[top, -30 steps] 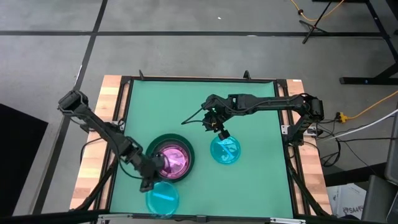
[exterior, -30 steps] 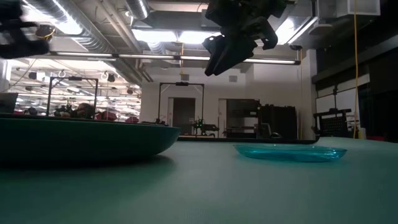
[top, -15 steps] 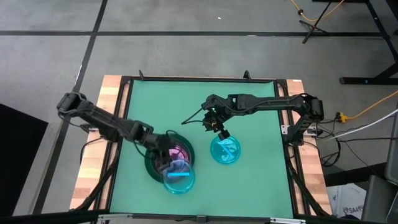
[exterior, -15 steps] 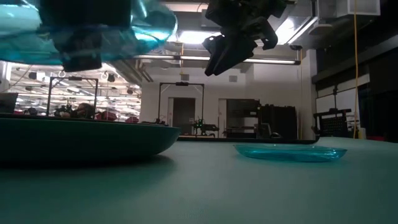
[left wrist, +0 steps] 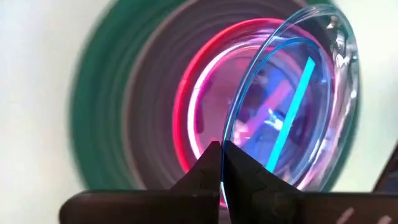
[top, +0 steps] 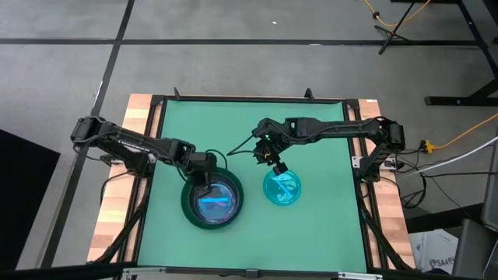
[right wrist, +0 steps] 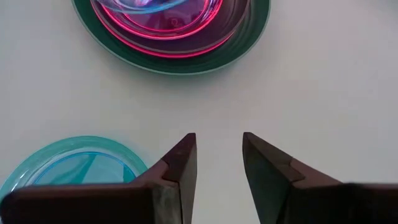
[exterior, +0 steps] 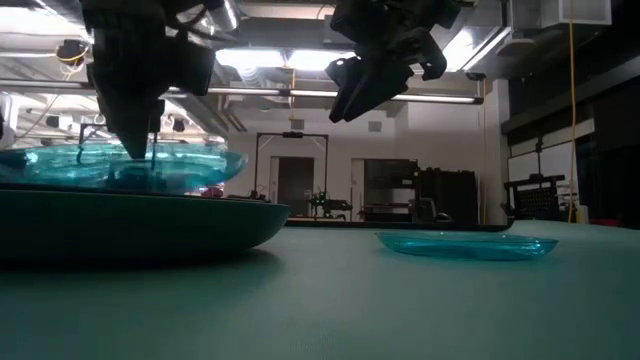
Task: Stack plastic plates
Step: Stack the bottom light blue plate on top of the light pink plate
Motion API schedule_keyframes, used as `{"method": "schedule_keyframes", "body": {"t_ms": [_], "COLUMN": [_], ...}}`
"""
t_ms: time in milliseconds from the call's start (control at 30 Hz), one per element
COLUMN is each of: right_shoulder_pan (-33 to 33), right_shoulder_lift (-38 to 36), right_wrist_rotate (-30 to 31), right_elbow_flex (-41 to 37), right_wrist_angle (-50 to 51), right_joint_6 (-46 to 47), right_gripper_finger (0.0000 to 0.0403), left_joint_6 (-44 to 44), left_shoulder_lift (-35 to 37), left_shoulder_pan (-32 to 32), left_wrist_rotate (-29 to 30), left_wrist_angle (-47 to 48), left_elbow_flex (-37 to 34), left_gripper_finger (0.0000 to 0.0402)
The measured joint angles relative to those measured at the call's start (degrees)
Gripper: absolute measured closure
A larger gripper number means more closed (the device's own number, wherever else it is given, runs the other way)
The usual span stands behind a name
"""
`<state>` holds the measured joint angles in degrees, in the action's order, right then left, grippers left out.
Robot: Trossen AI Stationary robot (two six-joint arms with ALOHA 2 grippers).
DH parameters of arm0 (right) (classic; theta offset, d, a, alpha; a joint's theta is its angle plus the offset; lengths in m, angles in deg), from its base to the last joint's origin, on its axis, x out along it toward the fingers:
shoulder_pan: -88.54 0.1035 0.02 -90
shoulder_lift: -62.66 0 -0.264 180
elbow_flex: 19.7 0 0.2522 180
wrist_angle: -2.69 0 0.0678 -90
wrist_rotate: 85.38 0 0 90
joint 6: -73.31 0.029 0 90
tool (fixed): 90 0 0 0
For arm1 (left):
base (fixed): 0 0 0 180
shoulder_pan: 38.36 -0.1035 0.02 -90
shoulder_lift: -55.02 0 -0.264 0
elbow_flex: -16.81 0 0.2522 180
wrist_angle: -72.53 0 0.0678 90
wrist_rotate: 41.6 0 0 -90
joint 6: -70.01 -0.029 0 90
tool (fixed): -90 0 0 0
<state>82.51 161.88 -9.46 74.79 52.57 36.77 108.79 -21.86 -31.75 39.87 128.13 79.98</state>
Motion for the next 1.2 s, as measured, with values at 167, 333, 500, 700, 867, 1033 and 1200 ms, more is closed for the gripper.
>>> {"method": "schedule_keyframes", "body": {"t_ms": [167,333,500,700,867,1033,1200], "right_shoulder_pan": [0.00,0.00,0.00,0.00,0.00,0.00,0.02], "right_shoulder_lift": [0.00,0.00,0.00,0.00,0.00,0.00,0.00], "right_wrist_rotate": [0.00,0.00,0.00,0.00,0.00,0.00,0.00], "right_elbow_flex": [0.00,0.00,0.00,0.00,0.00,0.00,0.00], "right_wrist_angle": [0.00,0.00,0.00,0.00,0.00,0.00,0.00], "right_joint_6": [-0.01,0.00,-0.01,-0.02,-0.01,-0.02,-0.02], "right_gripper_finger": [0.0283,0.0283,0.0283,0.0283,0.0283,0.0283,0.0283], "left_joint_6": [-0.03,-0.01,-0.02,-0.01,-0.02,-0.01,-0.01], "left_shoulder_lift": [0.00,0.00,0.00,0.00,0.00,0.00,0.00], "left_shoulder_pan": [-1.48,-1.61,-1.57,-1.57,-1.56,-1.55,-1.55], "left_wrist_rotate": [0.25,0.28,0.30,0.34,0.48,0.60,0.60], "left_wrist_angle": [1.00,1.02,1.03,1.03,1.01,1.01,1.01], "left_elbow_flex": [0.00,0.00,0.00,0.00,0.00,0.00,0.00], "left_gripper_finger": [0.0402,0.0402,0.0402,0.0402,0.0402,0.0399,0.0370]}}
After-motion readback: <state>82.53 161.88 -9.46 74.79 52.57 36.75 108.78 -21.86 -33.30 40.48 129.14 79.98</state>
